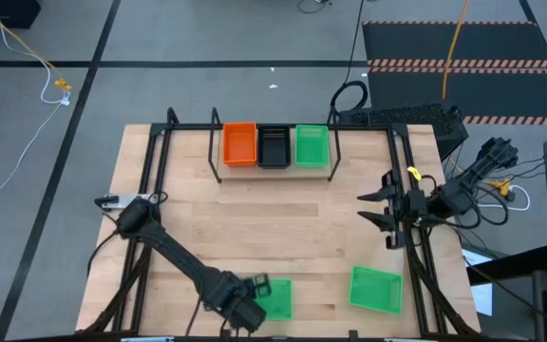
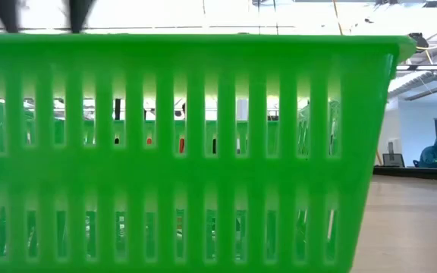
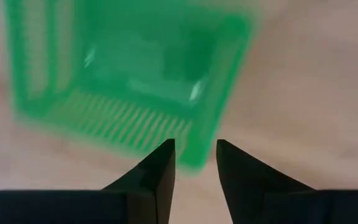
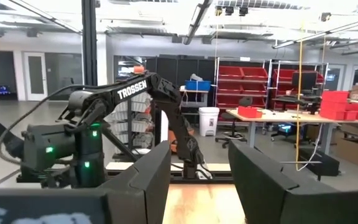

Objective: Stack baskets on shelf by color
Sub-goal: Stack the left green basket on top of the green basket on the shelf

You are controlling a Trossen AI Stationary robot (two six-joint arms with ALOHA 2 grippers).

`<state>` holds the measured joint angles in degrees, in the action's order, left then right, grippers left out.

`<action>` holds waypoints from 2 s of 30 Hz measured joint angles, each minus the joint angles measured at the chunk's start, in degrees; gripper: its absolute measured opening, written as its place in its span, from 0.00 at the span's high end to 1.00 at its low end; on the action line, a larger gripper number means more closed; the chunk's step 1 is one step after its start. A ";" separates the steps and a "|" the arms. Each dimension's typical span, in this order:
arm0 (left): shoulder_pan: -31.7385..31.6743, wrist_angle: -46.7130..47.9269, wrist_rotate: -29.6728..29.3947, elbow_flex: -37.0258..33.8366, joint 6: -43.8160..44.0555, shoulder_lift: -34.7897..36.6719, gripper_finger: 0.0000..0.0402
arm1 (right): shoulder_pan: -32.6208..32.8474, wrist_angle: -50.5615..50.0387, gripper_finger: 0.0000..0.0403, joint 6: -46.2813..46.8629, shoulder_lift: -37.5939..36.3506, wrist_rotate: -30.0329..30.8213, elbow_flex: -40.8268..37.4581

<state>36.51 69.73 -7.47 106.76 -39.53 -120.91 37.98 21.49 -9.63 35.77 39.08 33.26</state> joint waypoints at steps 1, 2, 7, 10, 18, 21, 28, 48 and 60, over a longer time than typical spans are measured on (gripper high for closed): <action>0.28 -0.81 2.85 -0.19 -1.19 -0.03 0.70 | 0.00 -0.29 0.62 0.45 0.00 -0.08 0.00; 0.61 -1.43 4.79 -0.67 -2.75 -0.03 0.70 | 0.00 -0.62 0.62 1.13 0.00 -0.11 -0.01; 1.80 -2.67 2.13 -5.02 -5.17 -0.10 0.70 | 0.11 -1.18 0.62 3.35 0.00 -0.23 0.00; 1.60 -3.87 1.10 -6.69 -5.36 -0.10 0.70 | 0.35 -1.22 0.62 3.35 0.00 -0.23 -0.02; 0.02 -10.57 1.37 -7.85 -8.91 -0.10 0.70 | 0.42 -1.24 0.62 2.54 0.04 -0.20 0.00; -1.03 -15.25 2.29 -10.41 -9.82 -0.10 0.70 | 0.42 -1.24 0.62 2.54 0.04 -0.20 -0.02; -4.65 -19.94 3.16 -14.55 4.30 -0.21 0.87 | 0.42 -1.22 0.62 2.73 0.04 -0.20 -0.02; -34.07 -24.97 -8.42 8.06 27.33 1.94 0.99 | 2.02 -2.97 0.62 14.50 3.44 0.28 -0.06; -51.02 -34.41 11.80 8.37 29.58 0.75 0.99 | 7.95 -1.77 0.62 15.71 5.77 14.18 -0.07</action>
<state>-14.51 35.32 4.34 115.13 -9.94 -120.17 45.93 19.73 6.08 41.54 53.26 33.19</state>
